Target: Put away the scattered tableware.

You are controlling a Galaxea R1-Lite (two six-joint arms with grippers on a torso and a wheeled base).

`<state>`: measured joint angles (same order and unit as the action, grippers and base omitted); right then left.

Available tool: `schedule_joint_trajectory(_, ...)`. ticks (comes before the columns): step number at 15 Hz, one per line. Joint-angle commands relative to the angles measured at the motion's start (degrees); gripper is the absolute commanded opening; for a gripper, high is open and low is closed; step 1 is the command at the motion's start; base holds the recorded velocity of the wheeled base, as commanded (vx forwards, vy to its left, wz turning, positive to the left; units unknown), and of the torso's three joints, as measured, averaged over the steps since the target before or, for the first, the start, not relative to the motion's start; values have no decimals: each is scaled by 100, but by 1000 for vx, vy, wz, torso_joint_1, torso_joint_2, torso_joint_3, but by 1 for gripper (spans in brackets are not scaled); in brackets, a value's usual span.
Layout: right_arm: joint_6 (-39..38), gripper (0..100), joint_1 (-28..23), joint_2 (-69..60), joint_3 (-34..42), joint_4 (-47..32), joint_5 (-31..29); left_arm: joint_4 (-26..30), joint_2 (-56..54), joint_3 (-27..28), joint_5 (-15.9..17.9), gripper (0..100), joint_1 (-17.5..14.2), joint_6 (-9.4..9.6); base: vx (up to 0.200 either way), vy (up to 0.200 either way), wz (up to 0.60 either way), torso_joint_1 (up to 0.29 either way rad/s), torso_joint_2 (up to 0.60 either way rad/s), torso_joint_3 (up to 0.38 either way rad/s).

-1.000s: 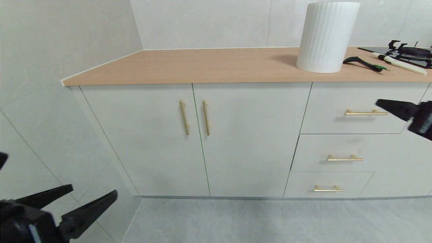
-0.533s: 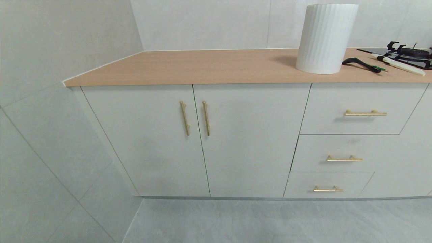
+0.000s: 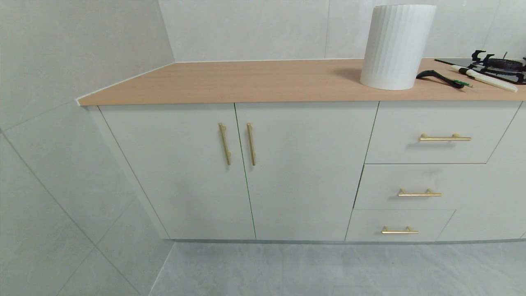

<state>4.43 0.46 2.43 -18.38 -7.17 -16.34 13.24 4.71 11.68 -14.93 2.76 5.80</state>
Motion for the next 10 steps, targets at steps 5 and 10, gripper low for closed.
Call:
schedule_joint_trajectory(5, 269, 100, -81, -234, 1830, 1323, -98, -1113, -471, -966, 614, 100, -319, -71, 0, 0, 0, 0, 0, 0)
schedule_joint_trajectory(10, 32, 100, -64, -225, 1830, 1016, 1300, -1262, -471, -1168, 1572, 100, -302, -325, 0, 0, 0, 0, 0, 0)
